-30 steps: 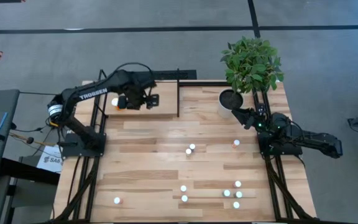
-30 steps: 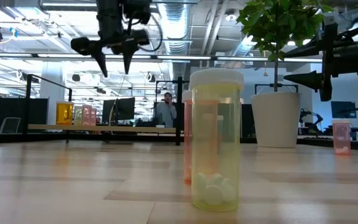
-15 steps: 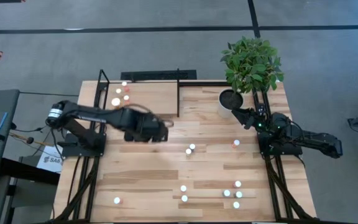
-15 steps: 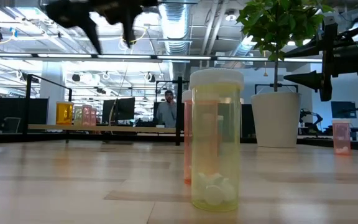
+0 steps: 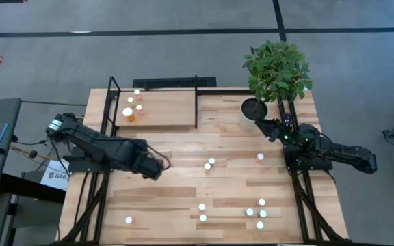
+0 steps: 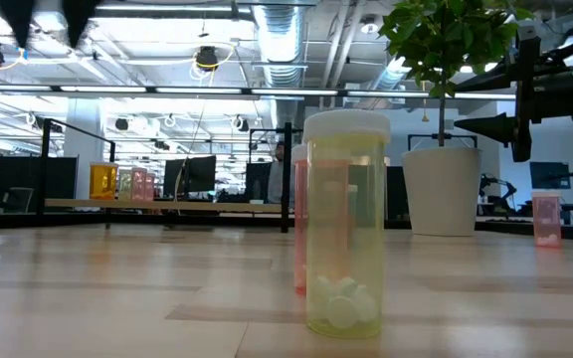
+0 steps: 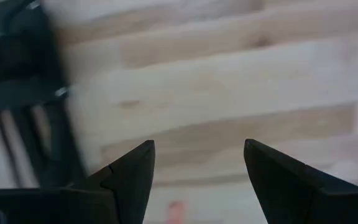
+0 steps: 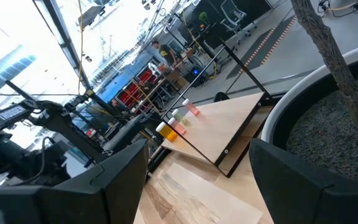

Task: Pick and place medicine bottles onto shelf by color
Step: Put the pink pill bottle on the shelf

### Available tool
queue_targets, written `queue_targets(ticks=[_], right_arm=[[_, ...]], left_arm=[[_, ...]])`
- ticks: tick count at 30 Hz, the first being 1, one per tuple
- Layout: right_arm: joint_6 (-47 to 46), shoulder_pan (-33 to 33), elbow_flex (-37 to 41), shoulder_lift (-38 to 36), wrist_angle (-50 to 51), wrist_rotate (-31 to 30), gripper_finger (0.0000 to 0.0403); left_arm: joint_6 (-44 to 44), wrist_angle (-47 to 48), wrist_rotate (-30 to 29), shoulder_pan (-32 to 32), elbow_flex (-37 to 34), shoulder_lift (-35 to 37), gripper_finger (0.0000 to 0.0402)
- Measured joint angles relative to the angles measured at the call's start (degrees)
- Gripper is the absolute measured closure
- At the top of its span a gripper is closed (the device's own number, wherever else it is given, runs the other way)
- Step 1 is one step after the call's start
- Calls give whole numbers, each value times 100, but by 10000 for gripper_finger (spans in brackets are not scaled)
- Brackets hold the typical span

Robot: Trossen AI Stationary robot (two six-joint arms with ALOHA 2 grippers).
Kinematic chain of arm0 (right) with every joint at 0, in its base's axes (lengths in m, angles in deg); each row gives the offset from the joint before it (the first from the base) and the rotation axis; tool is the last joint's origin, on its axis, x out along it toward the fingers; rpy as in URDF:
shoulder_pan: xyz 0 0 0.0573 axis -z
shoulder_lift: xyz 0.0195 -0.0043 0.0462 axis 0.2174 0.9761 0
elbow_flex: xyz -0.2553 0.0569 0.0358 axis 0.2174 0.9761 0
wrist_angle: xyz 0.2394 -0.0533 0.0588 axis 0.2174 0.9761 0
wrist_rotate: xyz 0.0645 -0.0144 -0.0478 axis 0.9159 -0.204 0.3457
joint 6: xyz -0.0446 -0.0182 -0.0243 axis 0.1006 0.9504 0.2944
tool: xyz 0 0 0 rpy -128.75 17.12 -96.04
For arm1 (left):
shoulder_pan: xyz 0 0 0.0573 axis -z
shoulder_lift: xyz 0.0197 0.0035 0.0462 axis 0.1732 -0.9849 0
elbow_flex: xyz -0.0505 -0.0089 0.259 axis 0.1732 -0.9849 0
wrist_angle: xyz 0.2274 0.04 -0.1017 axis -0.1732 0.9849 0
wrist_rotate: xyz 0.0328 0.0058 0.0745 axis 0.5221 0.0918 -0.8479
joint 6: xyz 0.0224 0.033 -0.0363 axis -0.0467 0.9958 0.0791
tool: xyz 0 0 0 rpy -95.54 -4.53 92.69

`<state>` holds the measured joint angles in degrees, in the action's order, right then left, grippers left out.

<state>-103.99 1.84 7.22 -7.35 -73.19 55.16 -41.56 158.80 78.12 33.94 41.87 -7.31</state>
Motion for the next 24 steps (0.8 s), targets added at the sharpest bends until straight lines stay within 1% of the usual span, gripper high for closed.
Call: queue_targets(ticks=[2,4,7,11,13,18,24], right_arm=[[0,0,0,0,0,0,100],[0,0,1,0,-2,0,100],[0,0,2,2,-2,0,100],[0,0,0,0,-2,0,100],[0,0,2,1,-2,0,100],[0,0,0,0,0,0,100],[0,0,0,0,0,0,100]], left_arm=[[-174,77,9,306,-53,138,168],[-388,63,-113,692,-303,373,168],[-1113,-46,-321,1296,-753,718,169],[-2055,-362,-293,2006,-1370,1100,168],[-2445,-595,-172,2288,-1686,1250,168],[-3077,-1400,69,2651,-2337,1361,168],[-3248,-2272,304,2711,-2779,1296,161]])
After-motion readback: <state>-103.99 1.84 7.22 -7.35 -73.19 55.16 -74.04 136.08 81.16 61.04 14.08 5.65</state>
